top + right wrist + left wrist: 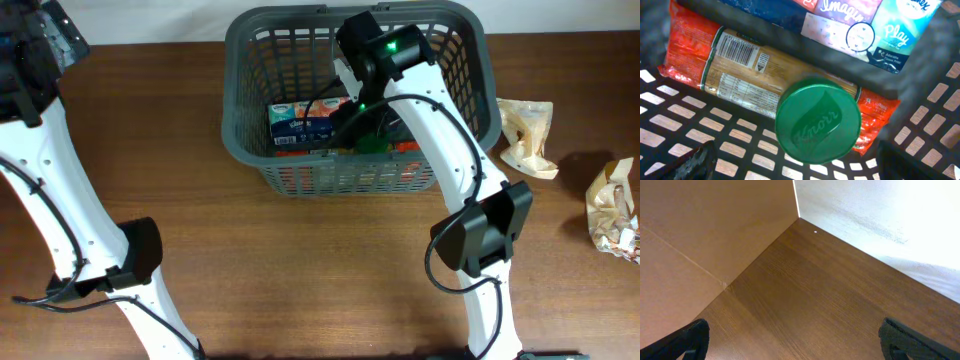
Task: Pack container
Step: 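Lower the jar into the basket and open the right gripper, then move the right gripper to the crumpled clear snack bag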
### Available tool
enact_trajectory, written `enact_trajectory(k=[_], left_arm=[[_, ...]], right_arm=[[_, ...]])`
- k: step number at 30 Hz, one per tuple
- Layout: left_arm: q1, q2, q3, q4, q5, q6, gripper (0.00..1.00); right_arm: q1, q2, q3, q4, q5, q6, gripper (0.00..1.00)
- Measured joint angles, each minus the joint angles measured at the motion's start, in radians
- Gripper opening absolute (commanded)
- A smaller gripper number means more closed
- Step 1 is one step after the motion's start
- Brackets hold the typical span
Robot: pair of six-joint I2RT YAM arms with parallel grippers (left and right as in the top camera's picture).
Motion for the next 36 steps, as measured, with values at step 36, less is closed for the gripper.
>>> enact_trajectory(k=[36], left_arm=[[0.000, 0.000, 0.000, 0.000, 0.000, 0.000, 0.99]], right_arm=[[-0.638, -0.207, 0.153, -0.042, 0.085, 0.042, 0.99]])
